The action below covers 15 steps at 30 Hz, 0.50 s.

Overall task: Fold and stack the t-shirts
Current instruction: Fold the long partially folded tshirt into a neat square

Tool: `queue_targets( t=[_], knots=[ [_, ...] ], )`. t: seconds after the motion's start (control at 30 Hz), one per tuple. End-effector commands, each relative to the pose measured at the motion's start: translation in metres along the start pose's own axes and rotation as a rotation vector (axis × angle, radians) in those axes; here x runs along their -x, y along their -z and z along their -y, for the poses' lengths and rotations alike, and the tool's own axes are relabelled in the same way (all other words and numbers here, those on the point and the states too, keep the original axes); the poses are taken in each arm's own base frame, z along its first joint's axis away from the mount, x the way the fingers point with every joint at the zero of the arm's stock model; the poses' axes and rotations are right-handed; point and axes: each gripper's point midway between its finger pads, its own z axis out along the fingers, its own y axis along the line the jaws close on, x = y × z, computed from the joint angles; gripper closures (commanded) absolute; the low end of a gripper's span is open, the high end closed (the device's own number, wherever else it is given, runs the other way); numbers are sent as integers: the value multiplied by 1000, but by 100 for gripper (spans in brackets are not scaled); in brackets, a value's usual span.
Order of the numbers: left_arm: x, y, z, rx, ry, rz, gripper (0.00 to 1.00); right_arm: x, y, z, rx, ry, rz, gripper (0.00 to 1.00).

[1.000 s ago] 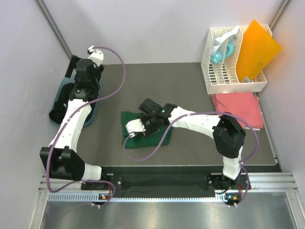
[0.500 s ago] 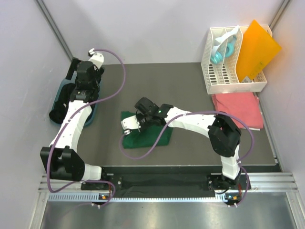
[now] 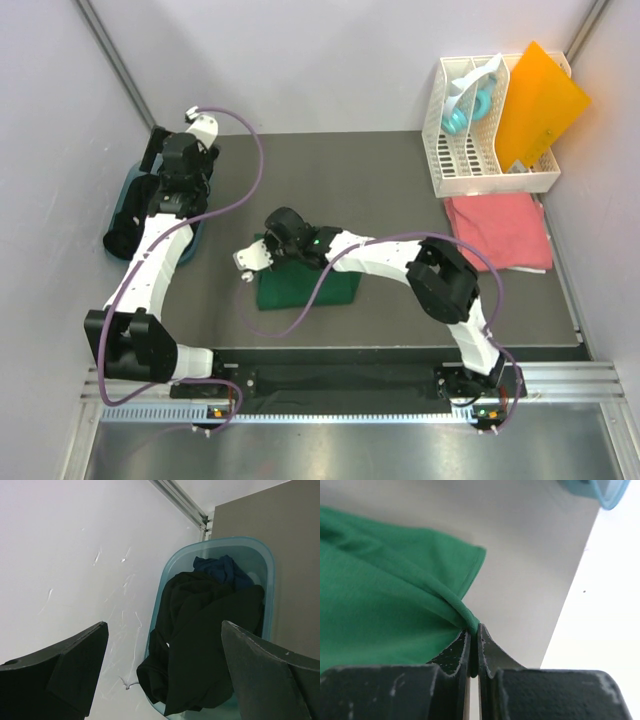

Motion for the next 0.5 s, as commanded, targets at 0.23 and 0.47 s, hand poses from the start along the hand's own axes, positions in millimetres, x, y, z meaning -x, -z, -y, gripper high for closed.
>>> queue_targets(
  t=[0.23,0.47],
  knots=[
    [13,3,-8,22,83,63,1,11,-14,79,-385,-47,-31,0],
    [11,8,-11,22,74,63,1,14,59,80,-323,-274,7,0]
  ],
)
